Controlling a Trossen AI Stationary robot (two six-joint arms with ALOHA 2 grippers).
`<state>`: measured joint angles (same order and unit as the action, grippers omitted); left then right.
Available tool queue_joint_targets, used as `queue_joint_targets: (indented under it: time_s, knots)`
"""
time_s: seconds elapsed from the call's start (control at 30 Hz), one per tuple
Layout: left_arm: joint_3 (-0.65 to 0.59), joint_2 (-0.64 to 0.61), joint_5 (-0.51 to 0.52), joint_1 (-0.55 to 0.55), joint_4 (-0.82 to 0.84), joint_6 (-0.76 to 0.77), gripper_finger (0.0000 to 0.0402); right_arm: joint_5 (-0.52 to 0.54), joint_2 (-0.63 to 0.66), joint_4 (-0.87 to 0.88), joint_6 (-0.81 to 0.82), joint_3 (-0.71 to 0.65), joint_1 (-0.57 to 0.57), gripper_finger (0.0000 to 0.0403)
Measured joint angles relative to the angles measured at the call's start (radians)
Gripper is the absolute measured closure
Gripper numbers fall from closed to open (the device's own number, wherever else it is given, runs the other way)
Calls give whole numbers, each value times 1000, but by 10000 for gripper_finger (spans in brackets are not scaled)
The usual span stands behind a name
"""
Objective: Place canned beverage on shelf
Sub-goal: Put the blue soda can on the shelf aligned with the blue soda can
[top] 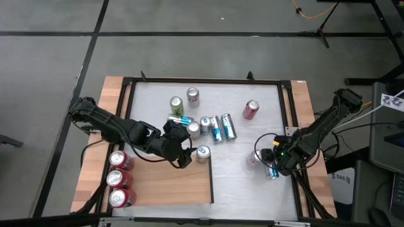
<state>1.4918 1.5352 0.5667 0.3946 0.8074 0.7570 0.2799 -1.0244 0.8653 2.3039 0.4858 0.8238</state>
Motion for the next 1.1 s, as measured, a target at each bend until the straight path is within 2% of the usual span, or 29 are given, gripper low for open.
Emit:
queue_joint_targets:
  time_s: [0.17, 0.4, 0.6, 1.1]
  knots:
    - [0, 0, 0, 0, 0, 0, 107, -2, 32, 36, 3, 0, 0, 132]
    - [0, 0, 0, 0, 0, 0, 107, -70, 48, 119, 23, 3, 0, 132]
    - [0, 0, 0, 0, 0, 0, 107, -142, 44, 119, 23, 3, 0, 132]
    - [0, 0, 0, 0, 0, 0, 107, -177, 38, 118, 19, 4, 0, 132]
